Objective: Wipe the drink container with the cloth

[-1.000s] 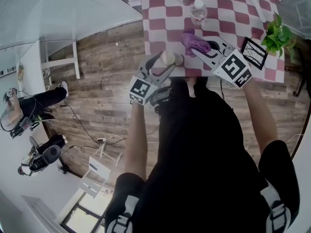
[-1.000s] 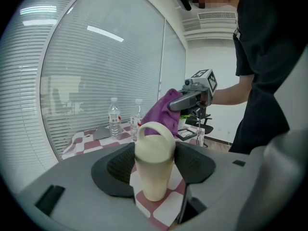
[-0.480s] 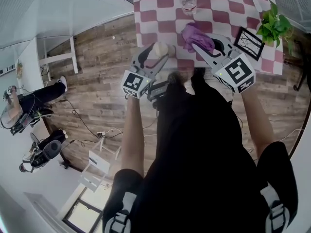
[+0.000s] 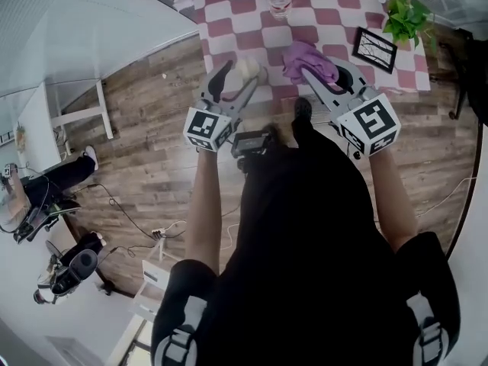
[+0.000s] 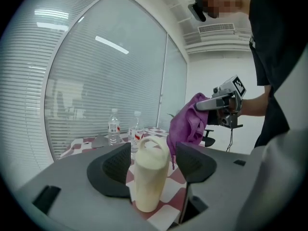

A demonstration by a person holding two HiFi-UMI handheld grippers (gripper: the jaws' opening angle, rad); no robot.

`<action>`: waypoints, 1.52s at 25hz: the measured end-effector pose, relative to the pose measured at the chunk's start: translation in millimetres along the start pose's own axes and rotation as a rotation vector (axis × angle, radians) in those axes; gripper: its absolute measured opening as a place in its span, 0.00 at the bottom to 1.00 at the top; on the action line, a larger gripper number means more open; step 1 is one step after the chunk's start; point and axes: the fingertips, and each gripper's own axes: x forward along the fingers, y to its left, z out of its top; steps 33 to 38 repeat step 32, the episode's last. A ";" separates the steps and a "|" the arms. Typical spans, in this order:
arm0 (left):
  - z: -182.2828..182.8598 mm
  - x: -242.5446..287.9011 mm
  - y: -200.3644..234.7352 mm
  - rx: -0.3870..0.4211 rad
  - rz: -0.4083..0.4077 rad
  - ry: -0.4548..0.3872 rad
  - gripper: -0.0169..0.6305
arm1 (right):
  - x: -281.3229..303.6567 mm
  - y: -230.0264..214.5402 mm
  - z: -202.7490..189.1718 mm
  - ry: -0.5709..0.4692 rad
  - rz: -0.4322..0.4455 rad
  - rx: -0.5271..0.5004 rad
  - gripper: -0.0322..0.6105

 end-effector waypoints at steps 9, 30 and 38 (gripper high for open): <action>30.9 -79.1 -11.3 -0.005 0.034 -0.087 0.15 | -45.6 37.9 12.2 -0.086 -0.188 0.064 0.16; 54.3 -168.1 -59.6 -0.087 -0.037 -0.073 0.08 | -62.1 151.0 -7.6 -0.097 -0.202 0.092 0.15; 54.5 -169.0 -60.6 -0.077 -0.037 -0.071 0.08 | -61.0 152.7 -6.7 -0.095 -0.199 0.085 0.15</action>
